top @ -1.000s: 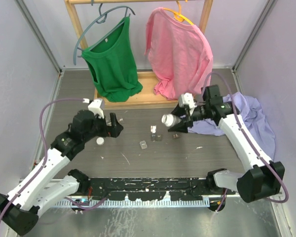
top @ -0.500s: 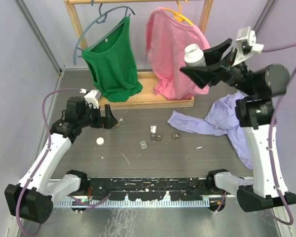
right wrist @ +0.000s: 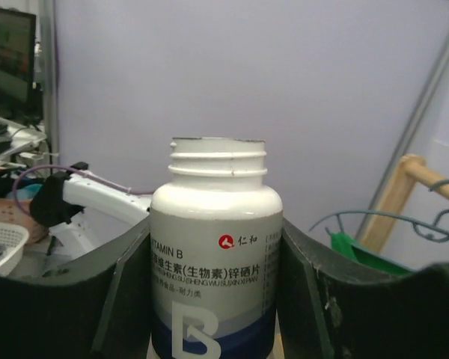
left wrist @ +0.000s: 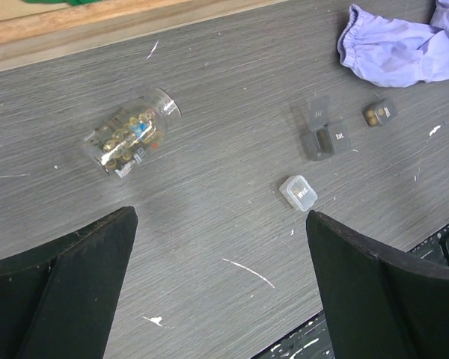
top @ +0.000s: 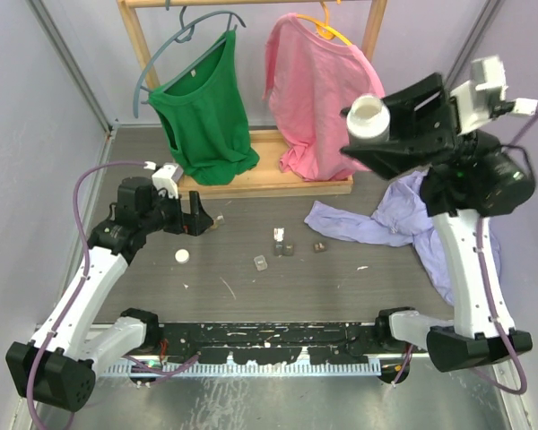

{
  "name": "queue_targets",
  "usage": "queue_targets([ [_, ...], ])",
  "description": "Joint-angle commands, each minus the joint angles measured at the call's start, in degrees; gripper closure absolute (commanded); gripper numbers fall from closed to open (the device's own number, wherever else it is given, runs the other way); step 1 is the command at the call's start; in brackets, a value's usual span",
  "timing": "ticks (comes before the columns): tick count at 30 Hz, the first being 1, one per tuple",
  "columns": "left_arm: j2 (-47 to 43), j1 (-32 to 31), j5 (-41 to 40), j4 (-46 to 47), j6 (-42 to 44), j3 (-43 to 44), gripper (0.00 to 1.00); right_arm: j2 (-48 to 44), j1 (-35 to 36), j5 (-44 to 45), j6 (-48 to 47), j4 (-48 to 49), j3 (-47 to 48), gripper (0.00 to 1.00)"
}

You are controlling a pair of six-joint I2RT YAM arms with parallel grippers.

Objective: Sort the pills into containers

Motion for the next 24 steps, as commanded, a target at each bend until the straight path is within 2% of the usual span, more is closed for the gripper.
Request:
queue_targets([
  [1,0.0,0.3,1.7,1.9,0.9,0.0,0.02,-2.0,-4.9,9.7,-30.9,-43.9,9.8,0.99],
  [2,0.3,0.3,1.9,1.8,0.9,0.1,0.02,-0.8,-4.8,19.1,-42.7,-63.5,15.6,0.99],
  [3,0.2,0.3,1.9,1.5,0.9,0.2,0.02,-0.8,-4.1,18.7,-42.7,-63.4,12.6,0.99],
  [5,-0.4,0.3,2.0,1.4,0.9,0.0,0.02,-1.7,-3.0,3.9,-34.7,-47.4,4.0,0.99],
  [7,-1.4,0.3,1.9,1.6,0.8,-0.4,0.02,-4.3,3.4,-6.9,-22.7,-16.7,-10.1,0.99],
  [8,-1.9,0.3,2.0,1.6,0.6,-0.5,0.02,-5.1,4.2,-7.9,-16.7,-3.5,-16.2,0.99],
  [9,-2.6,0.3,2.3,1.6,0.6,-0.8,0.02,-5.5,4.3,-7.8,-13.1,4.4,-21.0,0.99],
  [10,-3.3,0.3,2.3,1.6,0.5,-1.1,0.02,-5.7,3.5,-8.1,-14.7,3.4,-23.9,0.99],
  [14,-7.0,0.1,1.4,2.3,0.6,-3.5,0.02,-6.8,3.7,-14.3,-36.7,-14.1,-33.3,0.99],
  [15,-8.3,0.1,0.9,2.9,0.5,-4.5,0.02,-6.7,3.8,-15.8,-43.9,-22.7,-34.4,0.99],
  [16,-9.3,0.1,0.4,3.2,0.5,-5.0,0.02,-6.6,3.9,-15.8,-60.2,-35.0,-34.3,0.99],
  [18,-11.6,0.2,-0.6,3.2,0.5,-5.6,0.02,-4.9,6.9,-7.3,-98.3,-75.8,-28.9,0.99],
  [19,-12.3,0.2,-0.9,3.4,0.6,-5.9,0.02,-3.5,9.9,-0.4,-107.3,-86.1,-27.2,0.99],
  [20,-12.8,0.2,-1.2,3.7,0.6,-6.1,0.02,-2.4,11.3,3.6,-110.3,-89.8,-27.4,0.99],
  [24,-13.6,0.1,-1.4,3.5,0.4,-6.1,0.02,-1.1,12.7,8.1,-113.1,-89.8,-33.7,0.99],
])
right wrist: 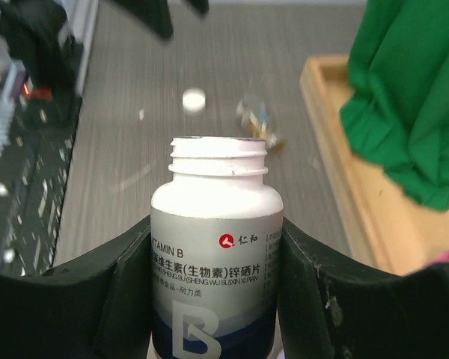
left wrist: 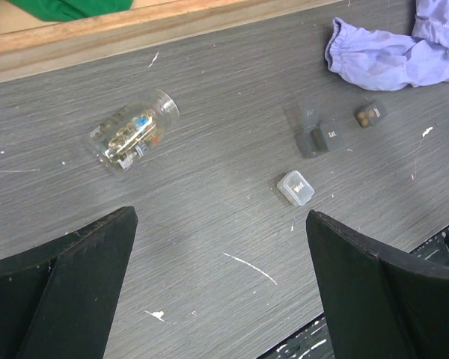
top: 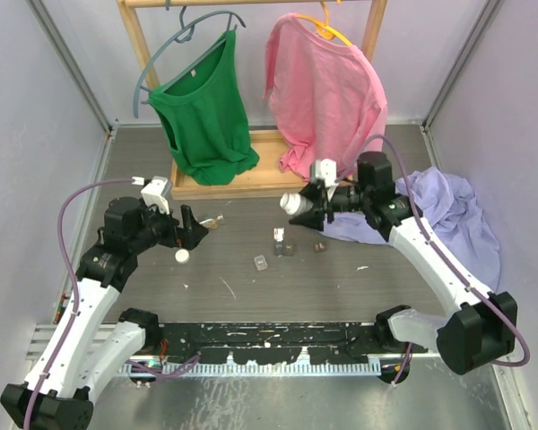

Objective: Sort the pills into containers

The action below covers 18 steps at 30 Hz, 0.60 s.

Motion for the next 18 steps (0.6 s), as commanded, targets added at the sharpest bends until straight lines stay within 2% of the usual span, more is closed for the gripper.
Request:
queue_targets([
  [1,-1.1,0.1,-0.8,3.0,0.2,0.1,0.02,0.6,1.8,9.2,-23.7,-17.7,-3.9,0.99],
  [7,-1.3,0.1,-0.3,3.1,-0.5,0.1,0.02,6.5,5.2,15.3,-27.2,-19.5,-6.4,0.99],
  [18,-1.9,0.0,0.9,3.6,-1.0,-0.2,0.02,19.2,9.7,24.1,-26.5,-21.9,-1.2,0.99],
])
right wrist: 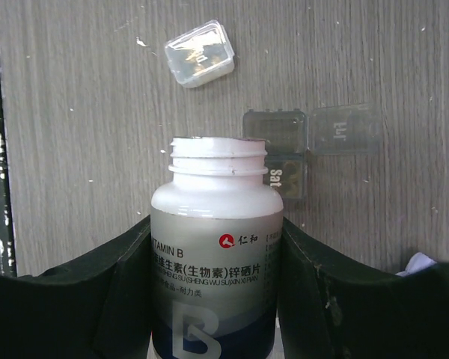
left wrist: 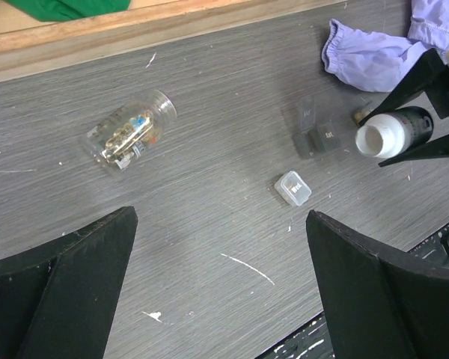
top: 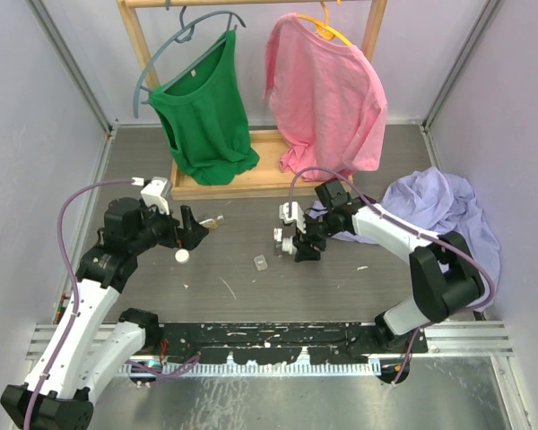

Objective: Sort the pills into containers

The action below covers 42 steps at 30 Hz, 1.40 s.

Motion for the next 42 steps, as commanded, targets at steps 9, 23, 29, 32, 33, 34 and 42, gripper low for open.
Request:
queue_targets([
  [9,-1.4,0.1,0.7,3.3,-0.5,0.1,0.02,7.2,1.9,9.3,-1.3,-2.9,8.7,0.99],
  [23,-1.5,0.2,0.7,3.3,-0.6,0.2,0.02,11.0,3.6,13.6,-0.7,-4.7,10.8,0.99],
  [29,-1.6,0.2,0.7,3.3,-0.5,0.2,0.02,11.7,4.7,16.2,-0.4,-4.8,11.3,0.99],
  [32,-1.6,0.1,0.7,3.3,-0.5,0.2,0.02,11.8,5.3,17.1,-0.1,-4.7,11.4,0.99],
  [33,-1.6,0.2,0.7,3.3,-0.5,0.2,0.02,11.8,5.5,17.4,0.0,-4.7,11.5,0.99],
  [34,-1.6,0.1,0.6,3.3,-0.5,0.2,0.02,11.8,5.7,17.7,0.0,-4.7,11.6,0.99],
  [42,-1.7,0.1,0.5,3.3,-0.5,0.2,0.02,12.1,7.2,20.7,0.2,-4.9,11.9,0.99],
])
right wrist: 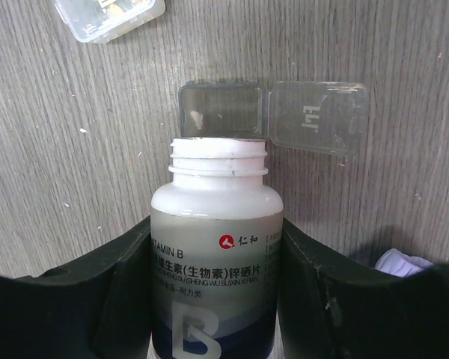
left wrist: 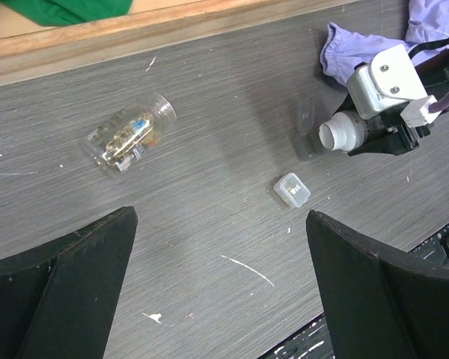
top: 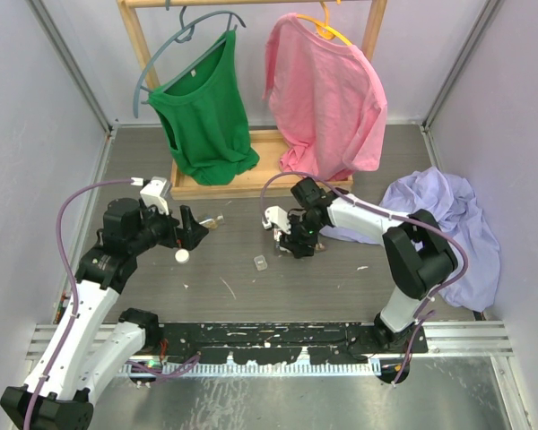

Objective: Sort the pills into containers

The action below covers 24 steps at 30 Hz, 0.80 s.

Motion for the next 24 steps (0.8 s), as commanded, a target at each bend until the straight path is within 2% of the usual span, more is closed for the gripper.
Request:
queue_targets([
  [1,-1.1,0.1,0.5,3.1,-0.4,0.2,0.02,0.0,0.8,2.3,0.5,-0.2,2.5,0.99],
  [24,-1.2,0.1,0.5,3.0,-0.5,0.2,0.02,0.0,4.5,9.9,0.3,-2.7,5.0,0.99],
])
